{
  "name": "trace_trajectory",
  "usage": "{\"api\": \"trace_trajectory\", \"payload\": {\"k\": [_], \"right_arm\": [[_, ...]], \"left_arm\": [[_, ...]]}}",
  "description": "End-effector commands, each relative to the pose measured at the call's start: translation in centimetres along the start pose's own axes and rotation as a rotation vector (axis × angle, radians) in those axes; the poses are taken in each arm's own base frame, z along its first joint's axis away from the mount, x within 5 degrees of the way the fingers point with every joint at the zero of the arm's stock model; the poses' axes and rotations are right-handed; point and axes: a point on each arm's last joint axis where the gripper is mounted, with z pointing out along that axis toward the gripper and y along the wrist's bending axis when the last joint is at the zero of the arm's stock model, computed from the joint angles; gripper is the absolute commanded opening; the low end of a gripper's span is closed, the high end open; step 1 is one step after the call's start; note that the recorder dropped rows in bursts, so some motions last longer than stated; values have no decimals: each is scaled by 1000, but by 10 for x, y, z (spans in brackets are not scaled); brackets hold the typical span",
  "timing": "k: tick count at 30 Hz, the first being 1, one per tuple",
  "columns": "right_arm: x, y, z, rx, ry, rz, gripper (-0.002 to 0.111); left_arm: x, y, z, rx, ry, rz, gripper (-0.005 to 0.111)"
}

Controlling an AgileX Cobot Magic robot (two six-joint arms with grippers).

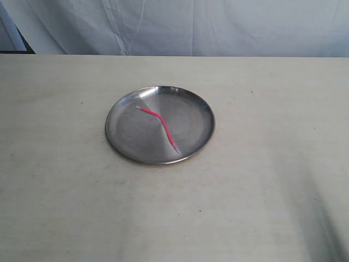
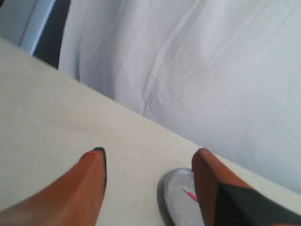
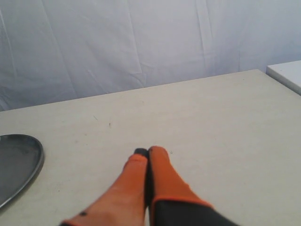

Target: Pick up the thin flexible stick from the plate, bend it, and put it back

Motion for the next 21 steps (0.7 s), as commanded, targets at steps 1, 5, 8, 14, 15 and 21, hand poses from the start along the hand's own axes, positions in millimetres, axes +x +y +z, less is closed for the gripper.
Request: {"api": "trace_trajectory", "payload": {"k": [1, 5, 8, 14, 15, 21], "right_arm": [[0, 0, 0, 3, -12, -4, 0], [0, 0, 0, 2, -14, -4, 0], [0, 0, 0, 2, -14, -4, 0], [0, 0, 0, 2, -14, -4, 0], [0, 0, 0, 2, -14, -4, 0], [0, 0, 0, 2, -14, -4, 0]], "left_arm": [[2, 1, -2, 15, -24, 249, 54], [10, 9, -2, -66, 77, 310, 54], [12, 10, -2, -66, 103, 332, 54], [13, 7, -2, -44, 105, 249, 54], [13, 7, -2, -44, 105, 247, 54], [13, 7, -2, -45, 107, 251, 54]]}}
